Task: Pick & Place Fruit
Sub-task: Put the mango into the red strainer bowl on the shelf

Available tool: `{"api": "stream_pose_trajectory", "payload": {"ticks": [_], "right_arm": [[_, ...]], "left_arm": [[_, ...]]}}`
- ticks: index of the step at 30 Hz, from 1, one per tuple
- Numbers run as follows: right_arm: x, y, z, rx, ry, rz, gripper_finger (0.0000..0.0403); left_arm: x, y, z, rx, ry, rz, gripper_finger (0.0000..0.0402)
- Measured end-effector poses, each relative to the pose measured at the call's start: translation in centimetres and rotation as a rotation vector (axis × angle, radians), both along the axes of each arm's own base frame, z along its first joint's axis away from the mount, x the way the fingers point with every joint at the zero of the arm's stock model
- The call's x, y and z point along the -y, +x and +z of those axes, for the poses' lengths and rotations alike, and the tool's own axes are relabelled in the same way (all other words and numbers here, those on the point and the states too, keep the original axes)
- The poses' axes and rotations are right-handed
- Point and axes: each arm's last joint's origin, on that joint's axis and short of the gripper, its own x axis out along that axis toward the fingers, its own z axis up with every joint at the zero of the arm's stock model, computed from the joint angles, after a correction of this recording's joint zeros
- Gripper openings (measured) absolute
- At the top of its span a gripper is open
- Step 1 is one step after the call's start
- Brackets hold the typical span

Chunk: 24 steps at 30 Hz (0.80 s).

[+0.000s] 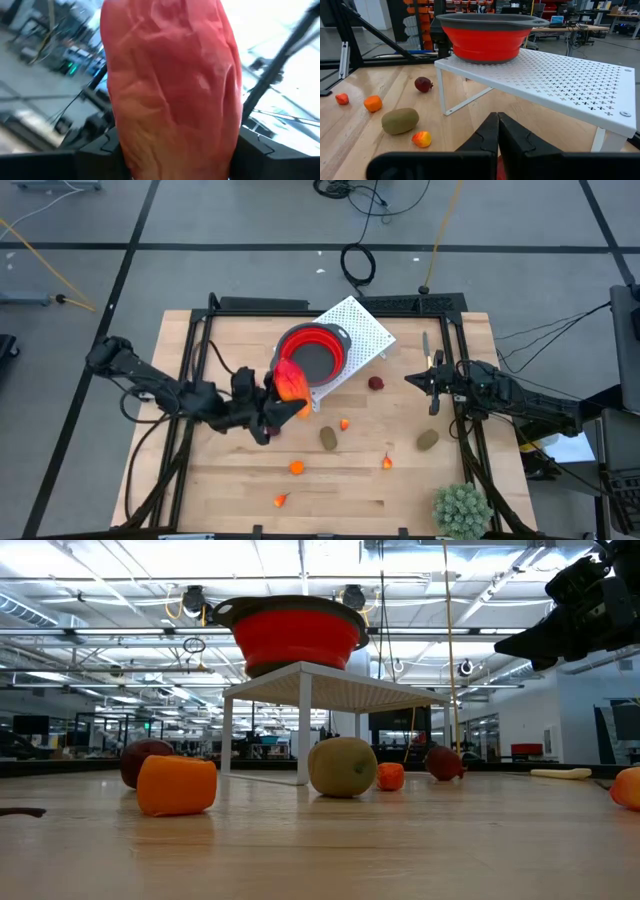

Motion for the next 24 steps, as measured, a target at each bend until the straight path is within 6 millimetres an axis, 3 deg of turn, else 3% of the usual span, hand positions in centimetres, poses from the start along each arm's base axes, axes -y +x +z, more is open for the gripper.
{"api": "stream_pose_trajectory", "payload": {"ticks": [4, 14, 24], "right_arm": [[0.0, 0.0, 0.0, 0.000, 0.000, 0.000, 0.0000], [0.0, 0.0, 0.0, 0.000, 0.000, 0.000, 0.0000], [0.0, 0.0, 0.0, -0.001, 0.000, 0.000, 0.0000]], "left_arm": [[-0.6, 0.2, 0.3, 0.041, 0.046, -0.034, 0.0212], [-1.6, 0.4, 0.6, 0.084, 0.013, -0.055, 0.0235], [-3.2, 0.2, 0.8, 0.177, -0.443, 0.142, 0.0221]]}}
